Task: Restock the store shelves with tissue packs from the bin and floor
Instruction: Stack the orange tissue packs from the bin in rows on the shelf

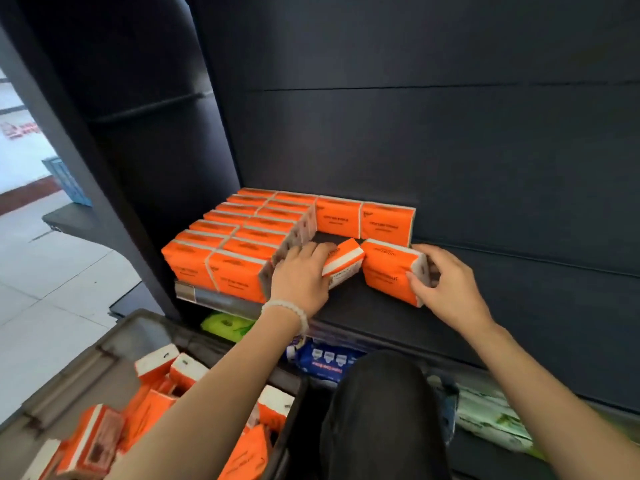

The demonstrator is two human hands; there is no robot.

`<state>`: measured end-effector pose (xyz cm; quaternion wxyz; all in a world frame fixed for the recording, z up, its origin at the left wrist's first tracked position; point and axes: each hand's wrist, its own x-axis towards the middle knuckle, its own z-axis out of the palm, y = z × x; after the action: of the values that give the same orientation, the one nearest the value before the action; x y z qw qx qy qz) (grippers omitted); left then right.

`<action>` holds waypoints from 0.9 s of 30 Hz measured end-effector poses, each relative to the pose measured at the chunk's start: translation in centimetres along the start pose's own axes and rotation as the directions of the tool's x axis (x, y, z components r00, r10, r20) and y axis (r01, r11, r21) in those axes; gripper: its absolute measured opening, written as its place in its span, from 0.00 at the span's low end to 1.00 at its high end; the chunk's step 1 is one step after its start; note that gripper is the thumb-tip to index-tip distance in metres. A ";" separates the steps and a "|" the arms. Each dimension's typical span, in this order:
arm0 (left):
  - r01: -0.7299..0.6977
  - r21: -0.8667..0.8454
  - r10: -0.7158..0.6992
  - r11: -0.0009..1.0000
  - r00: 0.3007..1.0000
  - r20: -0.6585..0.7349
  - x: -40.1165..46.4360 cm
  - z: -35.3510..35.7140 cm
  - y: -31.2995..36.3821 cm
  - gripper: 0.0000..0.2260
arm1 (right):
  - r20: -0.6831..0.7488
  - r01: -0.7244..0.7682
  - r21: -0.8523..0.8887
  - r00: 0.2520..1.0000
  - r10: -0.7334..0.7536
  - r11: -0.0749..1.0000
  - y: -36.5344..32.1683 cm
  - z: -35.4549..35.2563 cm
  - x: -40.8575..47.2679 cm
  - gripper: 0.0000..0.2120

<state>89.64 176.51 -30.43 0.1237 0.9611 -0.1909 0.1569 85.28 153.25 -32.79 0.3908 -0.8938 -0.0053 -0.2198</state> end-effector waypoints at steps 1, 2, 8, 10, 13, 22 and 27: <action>-0.018 -0.010 0.018 1.000 1.000 -0.016 0.8 0.5 0.0 0.22 | -0.010 -0.011 0.005 1.000 0.011 1.000 0.6 0.0 0.5 0.22; -0.027 -0.015 0.027 1.000 0.999 -0.024 1.6 1.0 0.0 0.22 | -0.021 -0.025 0.009 0.999 0.025 1.000 1.1 0.0 1.0 0.21; -0.004 0.085 -0.006 0.996 0.994 0.112 3.6 3.0 0.0 0.23 | -0.009 -0.106 -0.014 0.994 0.106 0.994 3.5 0.2 2.0 0.19; 0.014 0.117 -0.026 0.993 0.995 0.101 4.0 2.9 0.3 0.24 | 0.000 -0.116 -0.039 0.993 0.116 0.992 3.9 0.2 1.9 0.18; 0.063 0.144 -0.083 0.988 0.987 0.139 5.2 2.6 0.5 0.23 | 0.020 -0.146 -0.051 0.989 0.147 0.988 4.0 0.2 2.0 0.18; -0.079 0.141 0.030 0.987 0.946 0.322 7.5 2.6 -1.6 0.30 | 0.044 -0.163 -0.058 0.985 0.166 0.985 4.3 0.3 2.6 0.18; -0.106 0.207 0.032 0.973 0.943 0.330 7.7 2.3 -1.7 0.33 | 0.048 -0.165 -0.055 0.985 0.167 0.985 4.4 0.7 2.9 0.18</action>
<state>97.63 174.78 -30.18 -0.0233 0.9741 -0.2238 0.0212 88.99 150.25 -35.08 0.3848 -0.9062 0.0645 -0.1630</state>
